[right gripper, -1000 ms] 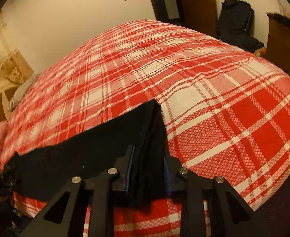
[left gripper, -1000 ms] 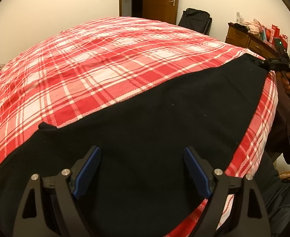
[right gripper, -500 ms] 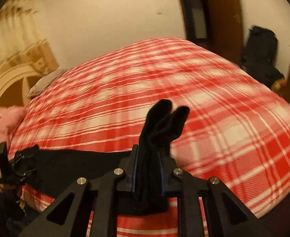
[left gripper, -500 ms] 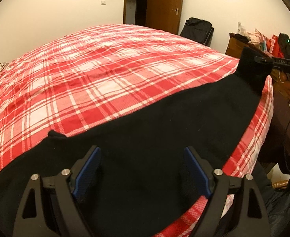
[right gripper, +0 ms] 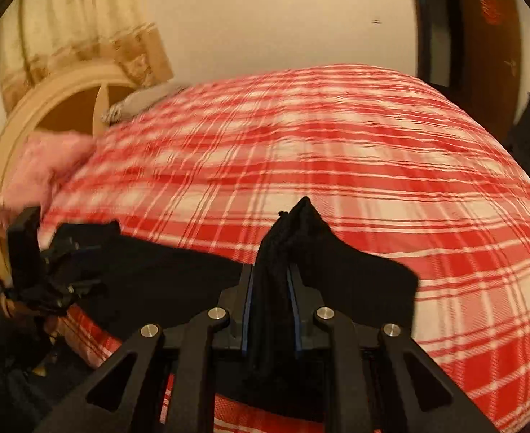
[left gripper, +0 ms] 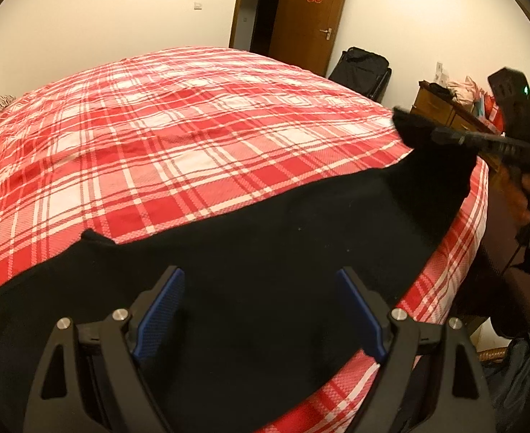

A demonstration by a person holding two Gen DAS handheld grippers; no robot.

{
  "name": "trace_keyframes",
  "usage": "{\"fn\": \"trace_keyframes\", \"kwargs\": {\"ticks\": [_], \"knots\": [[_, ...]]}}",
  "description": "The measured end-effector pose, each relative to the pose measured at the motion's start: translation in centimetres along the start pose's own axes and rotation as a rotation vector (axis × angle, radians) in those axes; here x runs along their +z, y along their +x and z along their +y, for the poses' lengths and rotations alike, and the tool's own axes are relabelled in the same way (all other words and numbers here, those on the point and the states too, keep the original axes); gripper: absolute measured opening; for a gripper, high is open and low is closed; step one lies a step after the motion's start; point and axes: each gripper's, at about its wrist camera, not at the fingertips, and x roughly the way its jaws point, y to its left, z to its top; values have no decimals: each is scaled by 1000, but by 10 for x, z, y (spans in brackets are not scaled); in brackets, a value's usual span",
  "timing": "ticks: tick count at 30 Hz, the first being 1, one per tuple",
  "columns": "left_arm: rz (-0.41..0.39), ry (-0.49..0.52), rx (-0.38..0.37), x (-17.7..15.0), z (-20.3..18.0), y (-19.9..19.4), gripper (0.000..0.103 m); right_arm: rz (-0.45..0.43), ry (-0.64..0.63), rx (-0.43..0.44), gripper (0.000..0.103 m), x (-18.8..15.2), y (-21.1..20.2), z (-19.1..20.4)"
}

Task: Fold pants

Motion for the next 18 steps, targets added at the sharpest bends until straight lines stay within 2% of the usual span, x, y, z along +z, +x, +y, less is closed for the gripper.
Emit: {"fn": "trace_keyframes", "kwargs": {"ticks": [6, 10, 13, 18], "knots": [[1, 21, -24, 10, -11, 5, 88, 123, -65, 32, 18, -23, 36, 20], [14, 24, -58, 21, -22, 15, 88, 235, -161, -4, 20, -42, 54, 31], [24, 22, -107, 28, -33, 20, 88, 236, -179, 53, 31, -49, 42, 28], [47, -6, -220, 43, -57, 37, 88, 137, -112, 89, 32, -49, -1, 1]]}}
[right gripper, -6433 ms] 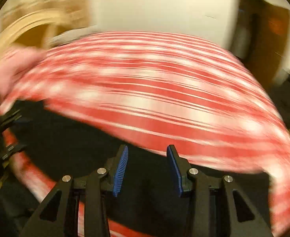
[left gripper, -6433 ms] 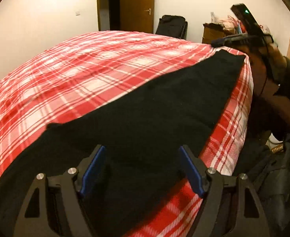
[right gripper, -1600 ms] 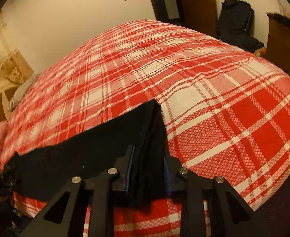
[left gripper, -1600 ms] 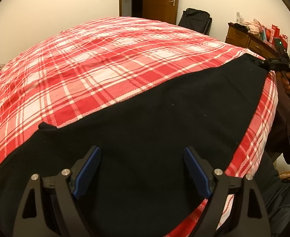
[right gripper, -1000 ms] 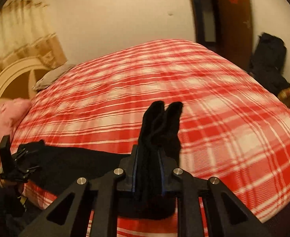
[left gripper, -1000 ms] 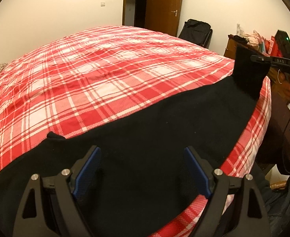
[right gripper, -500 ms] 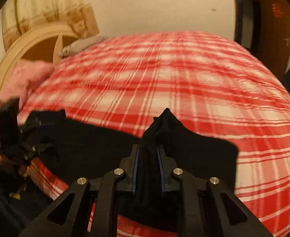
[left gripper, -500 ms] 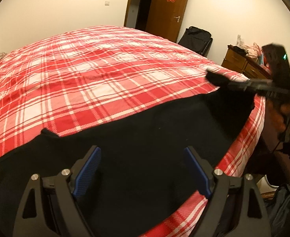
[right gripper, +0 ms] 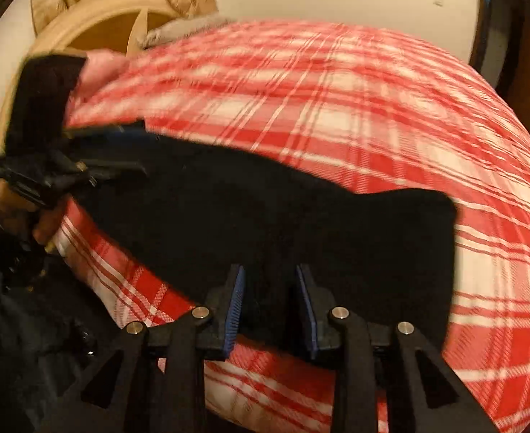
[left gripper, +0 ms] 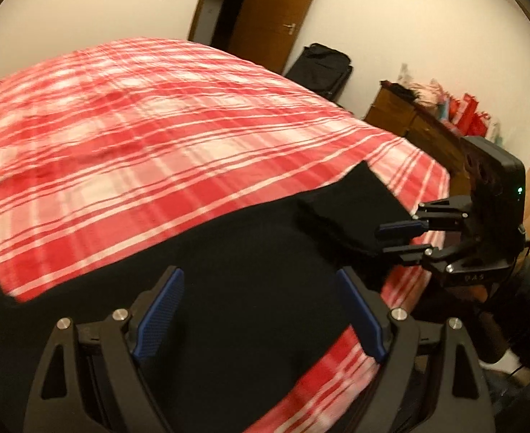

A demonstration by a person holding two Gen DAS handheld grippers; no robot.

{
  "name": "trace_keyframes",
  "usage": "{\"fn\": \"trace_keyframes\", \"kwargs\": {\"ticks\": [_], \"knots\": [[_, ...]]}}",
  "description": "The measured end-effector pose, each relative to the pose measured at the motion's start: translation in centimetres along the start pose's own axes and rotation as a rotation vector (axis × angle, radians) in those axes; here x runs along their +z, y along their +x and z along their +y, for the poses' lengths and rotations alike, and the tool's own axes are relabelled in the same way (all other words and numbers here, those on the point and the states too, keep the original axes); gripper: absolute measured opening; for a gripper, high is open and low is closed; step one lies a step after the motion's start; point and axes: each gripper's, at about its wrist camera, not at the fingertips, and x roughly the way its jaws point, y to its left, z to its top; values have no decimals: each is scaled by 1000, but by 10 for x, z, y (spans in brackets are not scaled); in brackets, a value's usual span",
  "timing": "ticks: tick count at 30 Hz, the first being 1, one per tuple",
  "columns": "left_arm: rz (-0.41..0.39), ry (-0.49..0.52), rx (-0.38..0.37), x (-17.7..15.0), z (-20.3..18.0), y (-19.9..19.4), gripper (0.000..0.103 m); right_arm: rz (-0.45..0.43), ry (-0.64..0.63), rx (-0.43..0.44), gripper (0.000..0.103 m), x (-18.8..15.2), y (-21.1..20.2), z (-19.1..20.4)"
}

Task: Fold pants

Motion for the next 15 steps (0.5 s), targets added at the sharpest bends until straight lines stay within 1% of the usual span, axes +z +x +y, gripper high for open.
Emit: {"fn": "trace_keyframes", "kwargs": {"ticks": [2, 4, 5, 6, 7, 8, 10, 11, 12, 13, 15], "knots": [[17, -15, -35, 7, -8, 12, 87, -62, 47, -21, 32, -2, -17, -15], [44, -40, -73, 13, -15, 25, 87, -105, 94, -42, 33, -4, -28, -30], [62, -58, -105, 15, -20, 34, 86, -123, 112, -54, 34, -4, -31, -35], [75, -71, -128, 17, -22, 39, 85, -147, 134, -72, 39, -6, -35, -41], [95, -89, -153, 18, -26, 46, 82, -161, 147, -83, 43, -7, -36, -44], [121, -101, -170, 19, -31, 56, 80, -184, 168, -87, 43, -9, -38, -48], [151, -117, -173, 18, -37, 67, 80, -226, 207, -57, 43, -12, -40, -54], [170, -127, -169, 17, -41, 74, 78, -252, 225, -40, 43, -14, -41, -57], [182, -133, -173, 16, -43, 77, 76, -252, 228, -29, 43, -16, -40, -58], [193, -143, -183, 14, -46, 80, 72, -223, 210, -22, 43, -16, -38, -58], [197, -157, -191, 12, -50, 82, 71, -219, 197, -49, 43, -16, -40, -60]]}}
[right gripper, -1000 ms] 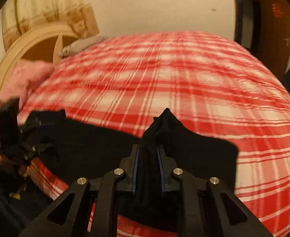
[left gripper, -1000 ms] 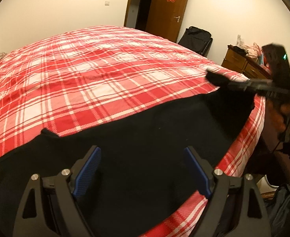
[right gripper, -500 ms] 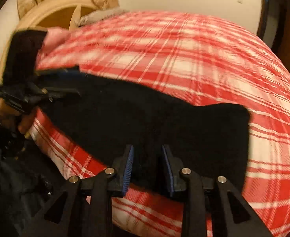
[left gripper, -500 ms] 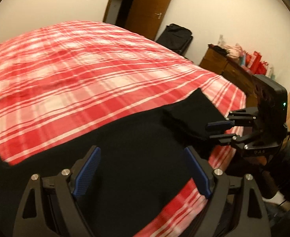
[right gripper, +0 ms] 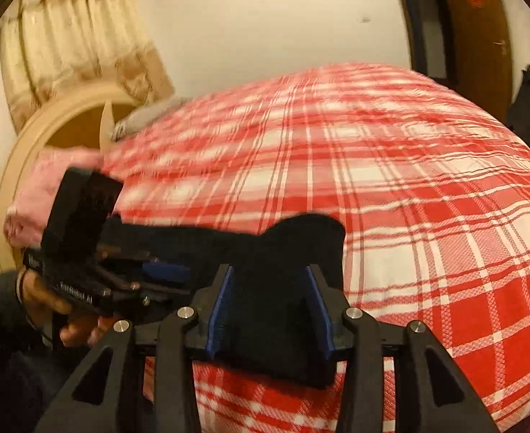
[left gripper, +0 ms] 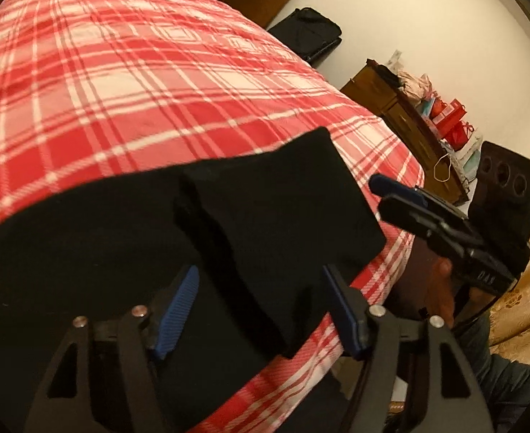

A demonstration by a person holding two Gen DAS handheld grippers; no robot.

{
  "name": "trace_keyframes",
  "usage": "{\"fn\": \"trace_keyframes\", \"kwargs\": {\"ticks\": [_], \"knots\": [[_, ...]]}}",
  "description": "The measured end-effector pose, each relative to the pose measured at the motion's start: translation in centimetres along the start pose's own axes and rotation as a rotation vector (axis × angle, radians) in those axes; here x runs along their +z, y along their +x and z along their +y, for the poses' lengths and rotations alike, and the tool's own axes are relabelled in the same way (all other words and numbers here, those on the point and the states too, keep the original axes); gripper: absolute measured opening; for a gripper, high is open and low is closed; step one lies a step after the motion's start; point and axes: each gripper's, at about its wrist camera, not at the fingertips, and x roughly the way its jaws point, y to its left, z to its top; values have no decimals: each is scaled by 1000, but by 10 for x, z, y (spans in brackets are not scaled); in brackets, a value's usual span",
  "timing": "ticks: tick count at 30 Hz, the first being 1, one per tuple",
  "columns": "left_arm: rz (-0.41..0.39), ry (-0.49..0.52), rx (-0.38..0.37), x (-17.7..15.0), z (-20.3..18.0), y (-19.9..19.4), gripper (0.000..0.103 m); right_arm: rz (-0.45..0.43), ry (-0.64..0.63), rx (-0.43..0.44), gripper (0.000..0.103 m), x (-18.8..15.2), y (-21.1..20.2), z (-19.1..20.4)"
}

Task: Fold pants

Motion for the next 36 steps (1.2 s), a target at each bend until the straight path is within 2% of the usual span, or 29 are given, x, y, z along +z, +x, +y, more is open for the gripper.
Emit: {"fn": "trace_keyframes", "kwargs": {"ticks": [2, 6, 7, 9, 10, 11, 13, 16, 19, 25, 27, 30, 33, 36], "knots": [[-4, -6, 13, -1, -4, 2, 71, -28, 37, 0, 43, 0, -3, -8], [-13, -14, 31, -4, -9, 3, 71, -71, 188, 29, 44, -2, -5, -35], [-11, -7, 35, -4, -10, 3, 66, -79, 222, 31, 44, -4, -4, -41], [-10, 6, 52, -3, -13, 6, 46, -90, 275, 35, 44, -6, -3, -50], [-8, 5, 57, -2, -11, 7, 25, -93, 295, 37, 44, -7, -3, -52], [-8, -1, 64, -2, -10, 7, 17, -99, 310, 35, 44, -8, -4, -54], [-16, -17, 62, -2, -5, 4, 12, -113, 315, 26, 44, -9, -6, -56], [-46, -12, 42, -3, -7, -10, 11, -138, 317, 15, 52, -9, -8, -56], [-83, -7, 32, -3, -7, -27, 11, -152, 322, 22, 53, -10, -9, -56], [-135, -28, 33, -1, 4, -55, 11, -126, 311, 12, 53, -14, -1, -52], [-120, -41, 1, -1, 6, -51, 11, -117, 306, 13, 53, -14, 2, -50], [-87, -43, -8, -3, 5, -33, 11, -115, 299, 7, 54, -15, 3, -48], [-52, -48, 1, -6, 5, -19, 11, -112, 289, 0, 54, -16, 4, -47], [-58, -31, 18, -8, 5, -23, 11, -105, 300, 6, 54, -18, 6, -51]]}}
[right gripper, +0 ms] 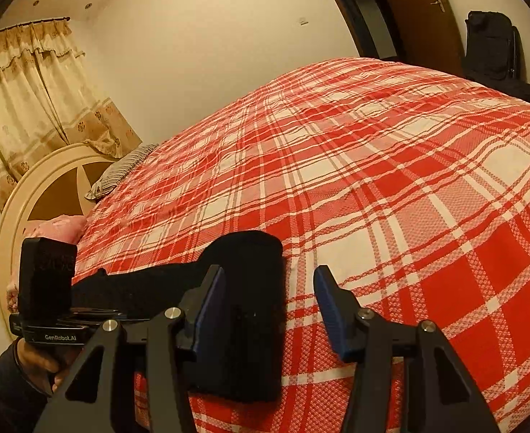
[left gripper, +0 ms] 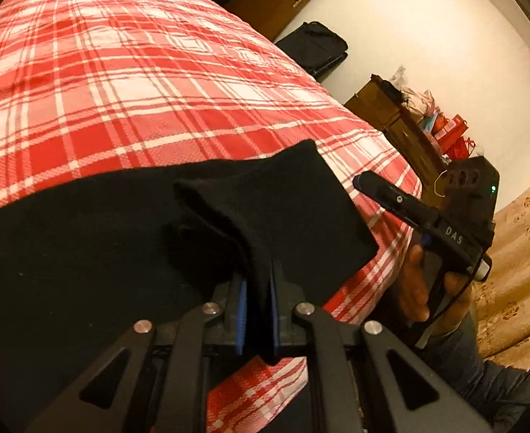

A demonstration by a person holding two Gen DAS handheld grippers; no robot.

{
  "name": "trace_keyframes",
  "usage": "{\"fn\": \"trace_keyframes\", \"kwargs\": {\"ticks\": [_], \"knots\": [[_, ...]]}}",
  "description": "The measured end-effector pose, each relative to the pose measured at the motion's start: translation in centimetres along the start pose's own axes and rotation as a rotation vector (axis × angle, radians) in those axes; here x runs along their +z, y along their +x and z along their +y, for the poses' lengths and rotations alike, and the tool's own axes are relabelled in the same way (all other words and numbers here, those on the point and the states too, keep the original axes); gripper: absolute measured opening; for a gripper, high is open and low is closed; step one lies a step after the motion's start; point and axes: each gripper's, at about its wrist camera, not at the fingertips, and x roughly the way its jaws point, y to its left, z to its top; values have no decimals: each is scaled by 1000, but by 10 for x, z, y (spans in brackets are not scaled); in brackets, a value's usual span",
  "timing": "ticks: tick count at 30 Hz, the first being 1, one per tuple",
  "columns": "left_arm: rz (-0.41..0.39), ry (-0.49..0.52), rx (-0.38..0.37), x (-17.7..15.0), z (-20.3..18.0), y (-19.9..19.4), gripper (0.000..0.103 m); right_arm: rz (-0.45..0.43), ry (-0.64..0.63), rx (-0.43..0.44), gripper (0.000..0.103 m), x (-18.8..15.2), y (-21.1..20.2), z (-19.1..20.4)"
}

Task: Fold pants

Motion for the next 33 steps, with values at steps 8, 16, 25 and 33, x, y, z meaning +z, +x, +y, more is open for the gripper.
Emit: {"fn": "trace_keyframes", "kwargs": {"ticks": [8, 16, 25, 33], "knots": [[-91, -32, 32, 6, 24, -51, 11, 0, -1, 1, 54, -2, 1, 1], [-131, -59, 86, 0, 49, -91, 11, 21, -67, -2, 54, -8, 6, 16], [-160, -112, 111, -17, 75, -120, 11, 38, -129, 1, 54, -17, 11, 32], [-172, -180, 121, -35, 98, -127, 11, 57, -221, 23, 54, -26, 16, 51]]}}
